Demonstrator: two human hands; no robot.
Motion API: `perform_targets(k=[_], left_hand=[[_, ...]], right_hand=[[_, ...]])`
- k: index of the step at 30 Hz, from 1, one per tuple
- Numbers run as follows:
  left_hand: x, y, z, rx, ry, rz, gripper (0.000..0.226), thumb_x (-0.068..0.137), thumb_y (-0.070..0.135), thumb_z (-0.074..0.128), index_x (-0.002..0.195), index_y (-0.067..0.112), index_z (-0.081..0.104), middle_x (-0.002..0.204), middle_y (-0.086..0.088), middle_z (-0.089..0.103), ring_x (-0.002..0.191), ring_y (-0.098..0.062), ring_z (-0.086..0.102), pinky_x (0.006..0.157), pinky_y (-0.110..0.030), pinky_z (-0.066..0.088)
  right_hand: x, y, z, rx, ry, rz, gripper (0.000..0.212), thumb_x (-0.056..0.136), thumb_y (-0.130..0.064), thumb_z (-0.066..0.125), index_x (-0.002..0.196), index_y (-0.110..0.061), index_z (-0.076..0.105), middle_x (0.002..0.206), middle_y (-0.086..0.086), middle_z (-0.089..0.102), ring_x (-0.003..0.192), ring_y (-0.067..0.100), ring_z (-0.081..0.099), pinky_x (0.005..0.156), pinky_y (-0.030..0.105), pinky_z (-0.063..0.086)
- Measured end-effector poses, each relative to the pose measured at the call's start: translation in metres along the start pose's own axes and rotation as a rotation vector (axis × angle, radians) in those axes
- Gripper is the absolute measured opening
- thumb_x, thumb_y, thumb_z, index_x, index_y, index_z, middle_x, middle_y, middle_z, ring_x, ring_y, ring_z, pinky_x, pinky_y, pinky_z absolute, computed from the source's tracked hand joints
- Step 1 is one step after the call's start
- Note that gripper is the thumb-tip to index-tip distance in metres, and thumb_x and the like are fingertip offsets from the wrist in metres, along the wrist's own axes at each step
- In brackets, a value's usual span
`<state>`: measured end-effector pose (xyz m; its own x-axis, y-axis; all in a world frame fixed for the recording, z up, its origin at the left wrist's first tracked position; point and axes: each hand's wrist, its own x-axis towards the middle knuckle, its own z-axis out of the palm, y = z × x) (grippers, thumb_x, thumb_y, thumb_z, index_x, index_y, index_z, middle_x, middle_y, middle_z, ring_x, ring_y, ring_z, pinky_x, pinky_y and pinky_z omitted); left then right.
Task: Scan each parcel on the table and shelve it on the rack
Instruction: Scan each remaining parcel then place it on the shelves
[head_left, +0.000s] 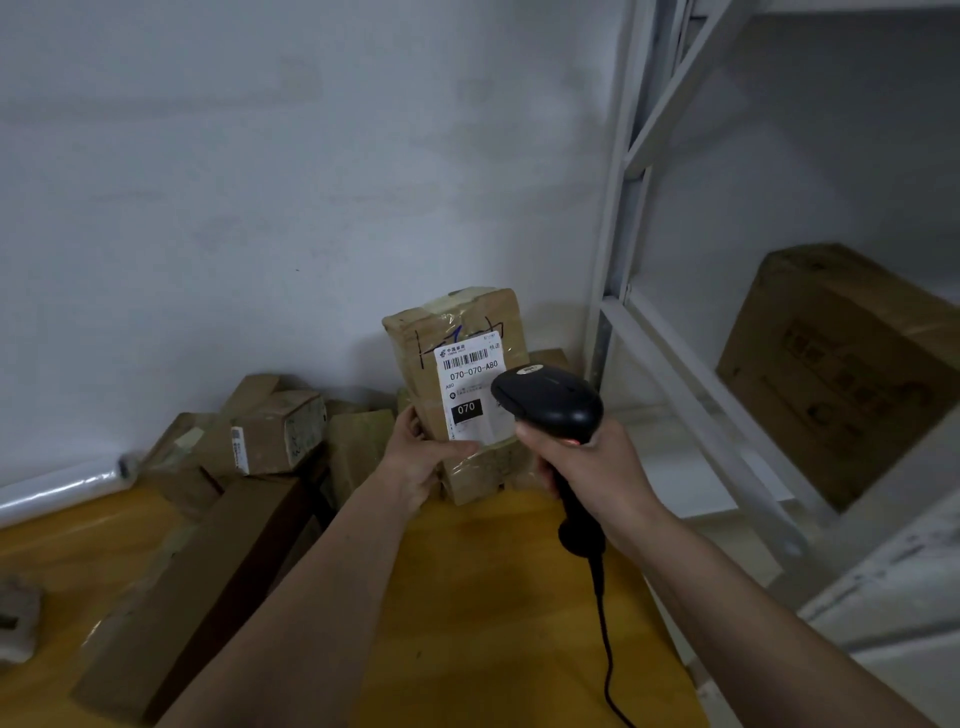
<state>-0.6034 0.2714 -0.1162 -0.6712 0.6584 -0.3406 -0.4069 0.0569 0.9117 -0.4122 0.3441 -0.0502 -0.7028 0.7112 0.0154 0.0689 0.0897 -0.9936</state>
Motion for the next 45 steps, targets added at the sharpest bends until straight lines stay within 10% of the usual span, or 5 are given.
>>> perform_targets(k=[16, 22, 34, 38, 45], left_hand=[[-0.184, -0.051, 0.026, 0.229, 0.012, 0.021, 0.101, 0.056, -0.008, 0.085, 0.143, 0.015, 0.039, 0.13, -0.007, 0.059, 0.115, -0.034, 0.057, 0.085, -0.054, 0.053], [-0.263, -0.073, 0.038, 0.567, -0.253, -0.158, 0.119, 0.035, 0.015, 0.096, 0.14, 0.022, 0.041, 0.129, -0.002, 0.057, 0.118, -0.032, 0.054, 0.095, -0.061, 0.046], [-0.342, -0.074, 0.189, 0.48, -0.508, -0.107, 0.116, 0.048, 0.01, 0.09, 0.147, 0.026, 0.031, 0.122, -0.009, 0.062, 0.101, -0.027, 0.057, 0.069, -0.046, 0.049], [-0.353, -0.073, 0.242, 0.497, -0.587, -0.06, 0.121, 0.042, 0.017, 0.093, 0.146, 0.029, 0.031, 0.122, -0.011, 0.064, 0.106, -0.032, 0.062, 0.081, -0.055, 0.054], [-0.371, -0.055, 0.334, 0.459, -0.699, -0.025, 0.105, 0.044, 0.017, 0.091, 0.132, 0.027, 0.036, 0.104, -0.004, 0.066, 0.087, -0.024, 0.066, 0.049, -0.036, 0.055]], right_hand=[[-0.19, -0.013, -0.061, 0.08, -0.03, -0.041, 0.03, 0.084, -0.027, 0.075, 0.055, -0.022, 0.066, 0.053, 0.005, 0.059, 0.044, 0.014, 0.053, 0.046, 0.022, 0.045], [-0.26, -0.021, -0.099, 0.233, -0.013, -0.005, 0.022, 0.081, -0.024, 0.077, 0.093, -0.006, 0.072, 0.073, 0.014, 0.071, 0.058, 0.022, 0.061, 0.056, 0.029, 0.051], [-0.358, -0.038, -0.218, 0.292, 0.465, -0.13, 0.017, 0.079, -0.019, 0.079, 0.079, -0.004, 0.07, 0.062, 0.01, 0.063, 0.054, 0.02, 0.057, 0.052, 0.027, 0.049], [-0.372, -0.035, -0.255, 0.288, 0.625, -0.165, 0.01, 0.079, -0.013, 0.078, 0.078, -0.01, 0.069, 0.057, 0.006, 0.058, 0.052, 0.017, 0.053, 0.056, 0.03, 0.045], [-0.397, -0.045, -0.308, 0.257, 0.806, -0.231, 0.014, 0.079, -0.013, 0.078, 0.09, -0.02, 0.071, 0.076, -0.004, 0.073, 0.075, 0.014, 0.067, 0.07, 0.029, 0.051]])
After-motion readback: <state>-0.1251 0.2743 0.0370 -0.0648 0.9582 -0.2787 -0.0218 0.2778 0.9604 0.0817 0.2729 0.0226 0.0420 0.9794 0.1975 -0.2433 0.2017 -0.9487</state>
